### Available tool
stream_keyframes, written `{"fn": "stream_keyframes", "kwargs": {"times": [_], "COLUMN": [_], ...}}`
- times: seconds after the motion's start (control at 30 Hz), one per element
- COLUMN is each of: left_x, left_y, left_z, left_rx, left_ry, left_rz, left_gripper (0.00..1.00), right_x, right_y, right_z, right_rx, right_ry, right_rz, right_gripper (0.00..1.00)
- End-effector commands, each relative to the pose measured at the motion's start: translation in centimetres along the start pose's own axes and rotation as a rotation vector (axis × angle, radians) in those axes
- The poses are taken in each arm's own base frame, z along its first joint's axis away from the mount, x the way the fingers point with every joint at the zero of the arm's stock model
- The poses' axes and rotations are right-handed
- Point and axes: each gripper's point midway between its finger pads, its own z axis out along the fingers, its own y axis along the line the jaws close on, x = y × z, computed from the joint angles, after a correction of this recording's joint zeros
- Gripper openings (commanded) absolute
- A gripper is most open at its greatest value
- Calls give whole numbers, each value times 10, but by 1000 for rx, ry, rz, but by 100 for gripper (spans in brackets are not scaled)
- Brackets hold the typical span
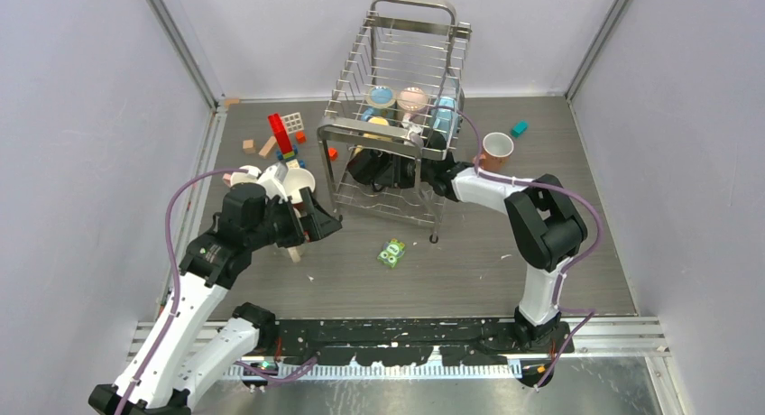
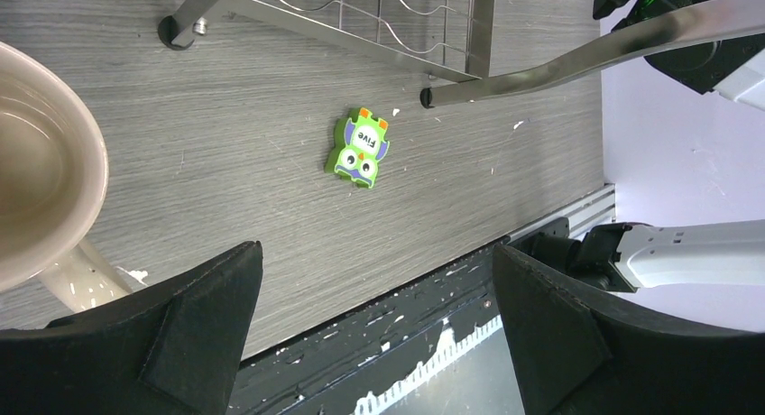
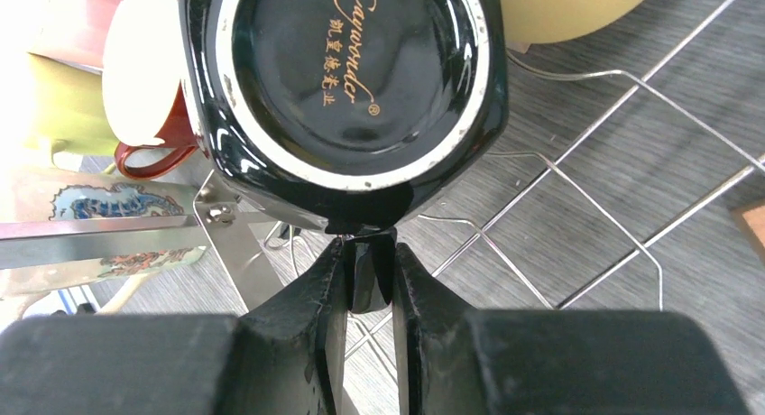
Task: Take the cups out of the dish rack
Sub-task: Unload the cup from the dish rack.
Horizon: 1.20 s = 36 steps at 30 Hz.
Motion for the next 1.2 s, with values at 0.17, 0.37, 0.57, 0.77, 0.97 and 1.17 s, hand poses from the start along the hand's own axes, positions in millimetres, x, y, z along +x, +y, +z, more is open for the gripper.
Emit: {"fn": "stream_keyframes", "kwargs": {"times": [0.17, 0.37, 0.57, 0.77, 0.97, 1.17], "left_x": [-6, -7, -8, -10, -12, -10], "left_y": [-10, -15, -18, -23, -33, -42], "left_z": [-2, 1, 4, 4, 9, 14], "left_rx": [56, 85, 108, 138, 218, 296], "left_ry": [-39, -46, -54, -67, -91, -112], "left_rz": [-15, -42, -61, -88, -163, -221], "left_gripper": [100, 100, 100, 100, 100, 100], "right_x": [-40, -54, -62, -66, -69, -72], "right_y": [6, 3, -1, -12, -15, -15], "right_z": [-30, -47, -67, -89, -112, -140], "right_rx": [41, 31, 50, 96, 133, 188], "right_ry": [-184, -257, -324, -377, -419, -463], "right_rz": [120, 215, 275, 320, 336, 333], "right_gripper": [1, 1, 1, 1, 1, 1]}}
